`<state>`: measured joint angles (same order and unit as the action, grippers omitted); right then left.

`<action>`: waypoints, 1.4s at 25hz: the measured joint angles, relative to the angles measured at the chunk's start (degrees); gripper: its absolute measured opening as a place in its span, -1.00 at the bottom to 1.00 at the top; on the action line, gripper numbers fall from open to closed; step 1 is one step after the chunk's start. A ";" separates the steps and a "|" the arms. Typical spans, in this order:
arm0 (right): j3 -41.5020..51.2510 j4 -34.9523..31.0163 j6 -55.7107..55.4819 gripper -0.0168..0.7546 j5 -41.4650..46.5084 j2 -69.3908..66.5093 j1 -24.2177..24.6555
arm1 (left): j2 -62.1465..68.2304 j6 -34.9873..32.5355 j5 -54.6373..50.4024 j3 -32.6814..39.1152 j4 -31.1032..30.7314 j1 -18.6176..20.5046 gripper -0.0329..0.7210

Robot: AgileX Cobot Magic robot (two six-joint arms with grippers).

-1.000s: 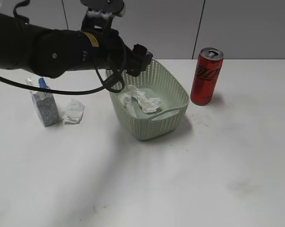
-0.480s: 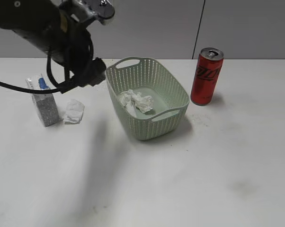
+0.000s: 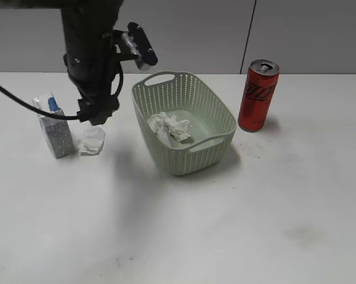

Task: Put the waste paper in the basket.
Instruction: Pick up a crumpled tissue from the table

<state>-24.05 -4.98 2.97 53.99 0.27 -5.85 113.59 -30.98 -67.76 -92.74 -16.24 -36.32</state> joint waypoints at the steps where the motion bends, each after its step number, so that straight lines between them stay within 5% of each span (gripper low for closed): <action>1: 0.00 0.00 0.00 0.57 0.00 0.00 0.00 | 1.96 -0.51 -0.80 -2.87 0.06 0.25 0.70; 5: 0.00 0.00 0.00 0.57 0.00 0.00 0.00 | 6.06 -1.52 -1.20 -9.81 3.93 2.46 0.67; 14: 0.00 0.00 0.00 0.57 0.00 0.00 0.00 | 7.41 -3.29 -1.87 -10.61 14.70 11.58 0.66; 35: 0.00 0.00 -0.08 0.57 0.00 0.00 0.00 | 18.62 -4.11 0.08 -10.78 15.32 11.98 0.66</action>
<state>-24.05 -4.98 2.88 53.99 0.27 -5.85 132.21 -35.08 -67.68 -103.52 -0.92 -24.34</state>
